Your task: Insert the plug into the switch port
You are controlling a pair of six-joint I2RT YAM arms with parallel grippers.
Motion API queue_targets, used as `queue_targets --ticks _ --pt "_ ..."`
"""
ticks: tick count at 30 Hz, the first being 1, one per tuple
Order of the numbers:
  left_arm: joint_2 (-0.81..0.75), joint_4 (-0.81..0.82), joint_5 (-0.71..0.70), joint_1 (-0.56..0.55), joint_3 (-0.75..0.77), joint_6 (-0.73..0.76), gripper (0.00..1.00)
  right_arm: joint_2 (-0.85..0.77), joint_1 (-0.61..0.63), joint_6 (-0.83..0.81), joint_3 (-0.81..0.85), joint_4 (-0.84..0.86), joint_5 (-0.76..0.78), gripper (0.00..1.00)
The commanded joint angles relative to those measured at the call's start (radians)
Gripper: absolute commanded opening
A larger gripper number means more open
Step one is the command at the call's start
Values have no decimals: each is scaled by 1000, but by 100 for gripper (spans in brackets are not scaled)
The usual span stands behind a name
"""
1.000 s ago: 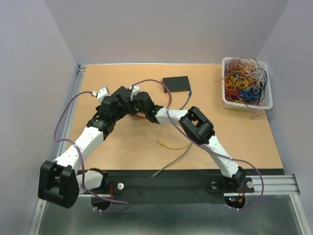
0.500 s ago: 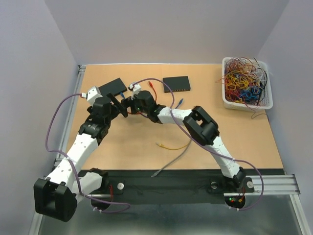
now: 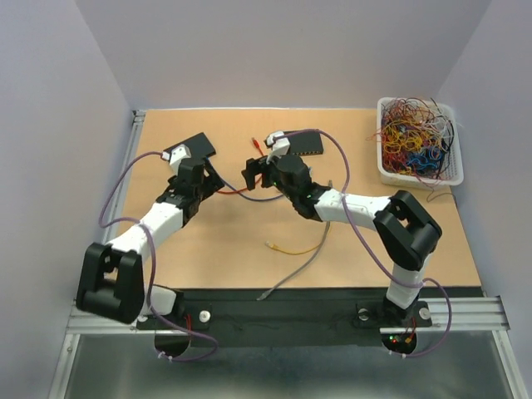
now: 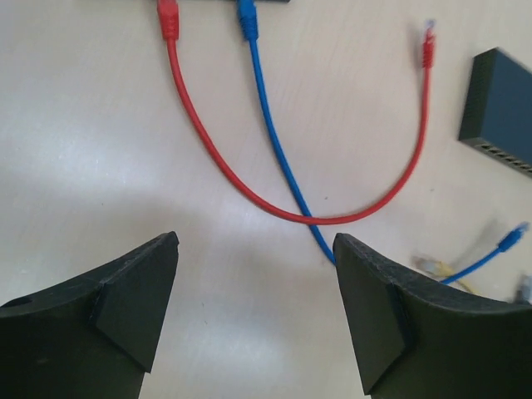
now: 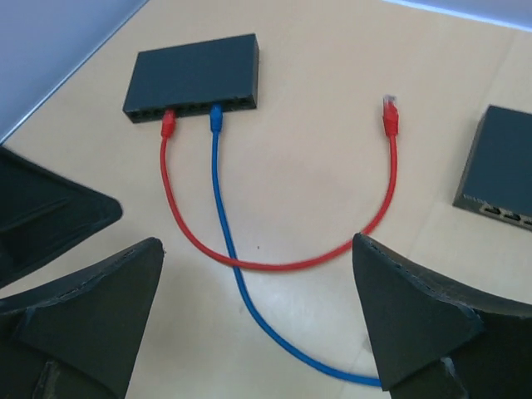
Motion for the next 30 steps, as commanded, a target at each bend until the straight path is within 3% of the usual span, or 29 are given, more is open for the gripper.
queue_targets --ticks 1,14,30 --pt "119 89 30 0 68 11 86 -96 2 7 -123 40 77 100" --pt "458 123 -24 29 304 26 85 -351 4 111 -433 60 -18 100" --pt "719 17 -116 138 586 58 85 -426 4 97 -542 58 10 100"
